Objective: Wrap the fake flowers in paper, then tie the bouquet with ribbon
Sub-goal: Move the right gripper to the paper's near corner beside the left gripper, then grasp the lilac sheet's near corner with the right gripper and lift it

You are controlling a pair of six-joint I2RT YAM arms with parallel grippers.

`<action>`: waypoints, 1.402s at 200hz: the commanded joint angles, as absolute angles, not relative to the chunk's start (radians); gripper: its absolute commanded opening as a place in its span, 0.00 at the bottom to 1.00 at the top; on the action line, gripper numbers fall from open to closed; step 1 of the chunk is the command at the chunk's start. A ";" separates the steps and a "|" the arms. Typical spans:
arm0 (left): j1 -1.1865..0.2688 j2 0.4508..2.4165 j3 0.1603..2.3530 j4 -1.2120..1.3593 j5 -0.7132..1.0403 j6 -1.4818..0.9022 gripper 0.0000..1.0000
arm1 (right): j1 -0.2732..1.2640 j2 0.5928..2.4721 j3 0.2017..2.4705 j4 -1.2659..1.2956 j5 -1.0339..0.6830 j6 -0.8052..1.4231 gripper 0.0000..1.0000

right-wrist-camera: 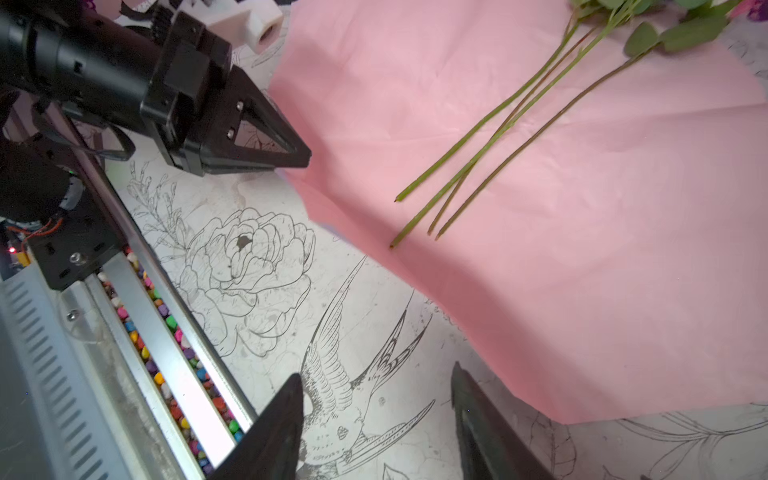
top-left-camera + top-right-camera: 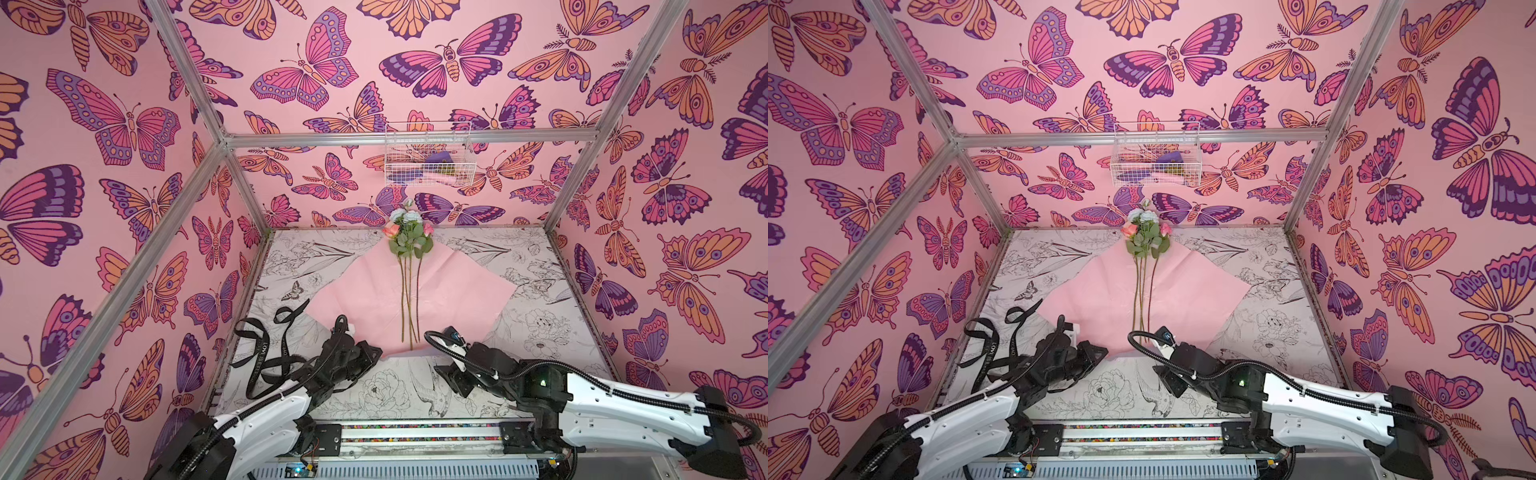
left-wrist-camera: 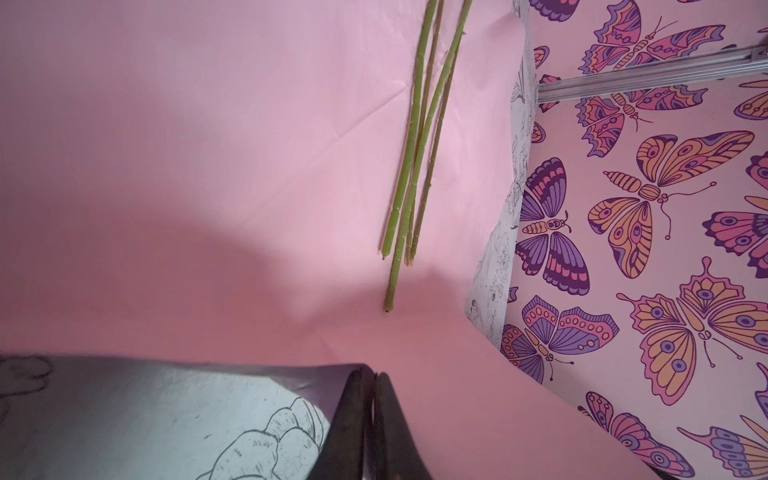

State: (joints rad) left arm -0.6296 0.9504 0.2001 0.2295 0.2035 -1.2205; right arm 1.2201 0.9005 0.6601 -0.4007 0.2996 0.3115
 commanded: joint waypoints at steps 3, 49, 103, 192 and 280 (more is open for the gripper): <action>-0.630 0.928 0.209 0.192 0.181 -1.212 0.11 | 1.224 0.873 0.653 -0.363 0.393 0.246 0.60; -0.628 0.927 0.210 0.188 0.183 -1.211 0.11 | 1.221 0.934 0.684 -0.352 0.280 0.171 0.60; -0.627 0.919 0.207 0.186 0.178 -1.213 0.11 | 1.221 1.017 0.714 -0.365 0.255 0.150 0.59; -0.624 0.924 0.215 0.180 0.169 -1.212 0.10 | 1.221 0.964 0.711 -0.423 0.186 0.167 0.59; -0.621 0.900 0.210 0.169 0.170 -1.212 0.11 | 1.206 1.103 0.752 -0.329 0.238 0.078 0.35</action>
